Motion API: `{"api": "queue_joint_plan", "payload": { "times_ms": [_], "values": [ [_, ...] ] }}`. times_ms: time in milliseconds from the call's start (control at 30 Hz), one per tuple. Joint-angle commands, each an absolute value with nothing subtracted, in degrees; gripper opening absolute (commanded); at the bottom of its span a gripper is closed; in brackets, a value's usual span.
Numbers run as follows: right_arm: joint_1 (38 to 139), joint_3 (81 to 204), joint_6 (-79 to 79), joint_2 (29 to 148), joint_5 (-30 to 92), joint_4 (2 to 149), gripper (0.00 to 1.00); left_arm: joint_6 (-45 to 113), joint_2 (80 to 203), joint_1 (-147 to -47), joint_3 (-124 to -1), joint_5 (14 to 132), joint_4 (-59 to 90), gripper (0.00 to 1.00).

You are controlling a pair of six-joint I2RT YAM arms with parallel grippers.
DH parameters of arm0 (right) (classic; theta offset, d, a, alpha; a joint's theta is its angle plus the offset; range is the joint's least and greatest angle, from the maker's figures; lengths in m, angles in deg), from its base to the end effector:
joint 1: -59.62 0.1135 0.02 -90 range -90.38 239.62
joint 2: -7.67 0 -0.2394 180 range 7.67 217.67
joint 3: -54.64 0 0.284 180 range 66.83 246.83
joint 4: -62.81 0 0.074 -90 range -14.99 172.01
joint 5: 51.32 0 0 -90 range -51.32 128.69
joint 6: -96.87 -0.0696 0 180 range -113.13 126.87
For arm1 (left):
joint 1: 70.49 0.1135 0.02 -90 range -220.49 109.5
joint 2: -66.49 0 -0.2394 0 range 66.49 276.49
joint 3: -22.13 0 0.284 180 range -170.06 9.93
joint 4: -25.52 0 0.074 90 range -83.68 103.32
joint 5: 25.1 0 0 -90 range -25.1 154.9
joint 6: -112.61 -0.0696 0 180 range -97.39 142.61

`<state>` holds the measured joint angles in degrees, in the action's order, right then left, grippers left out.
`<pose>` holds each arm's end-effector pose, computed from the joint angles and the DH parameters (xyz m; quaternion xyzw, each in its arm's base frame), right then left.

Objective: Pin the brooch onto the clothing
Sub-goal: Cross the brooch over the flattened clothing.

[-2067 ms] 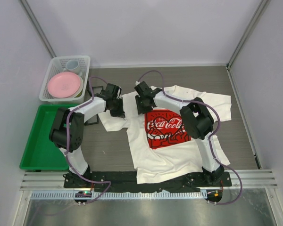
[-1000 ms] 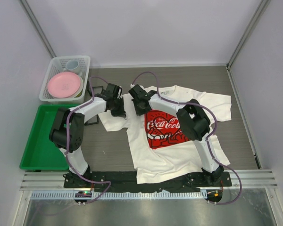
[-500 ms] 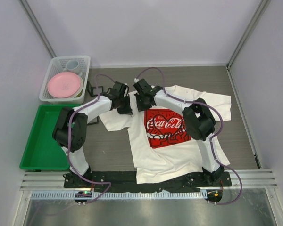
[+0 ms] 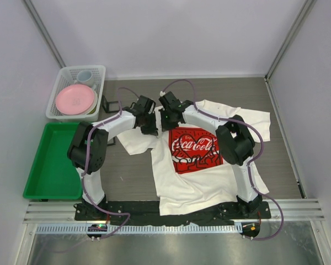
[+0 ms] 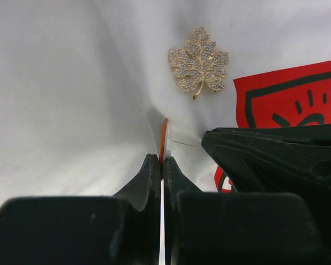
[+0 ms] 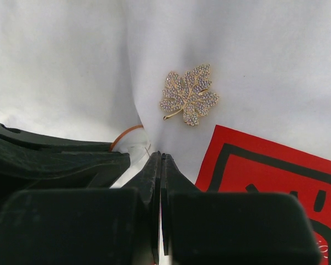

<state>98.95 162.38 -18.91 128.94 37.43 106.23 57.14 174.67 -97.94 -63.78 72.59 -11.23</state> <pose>0.3848 0.3172 0.1313 -0.1162 0.9516 0.1619 0.2341 0.3783 -0.2070 0.1107 -0.0415 0.9608 -0.1926 0.1952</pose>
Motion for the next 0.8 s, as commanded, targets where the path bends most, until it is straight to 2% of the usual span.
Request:
{"api": "queue_joint_plan", "payload": {
  "times_ms": [0,400,767],
  "values": [
    [99.00,162.72,-20.03,124.91,35.78,104.19,0.01,57.51,175.04,-98.79,-66.35,72.46,-11.02,0.00],
    [99.00,162.72,-20.47,125.18,35.26,103.84,0.01,58.03,176.62,-98.97,-67.76,72.11,-12.08,0.00],
    [99.00,163.07,-20.12,126.67,34.91,103.84,0.01,58.73,173.81,-98.97,-65.57,77.03,-7.16,0.00]
  ]
}}
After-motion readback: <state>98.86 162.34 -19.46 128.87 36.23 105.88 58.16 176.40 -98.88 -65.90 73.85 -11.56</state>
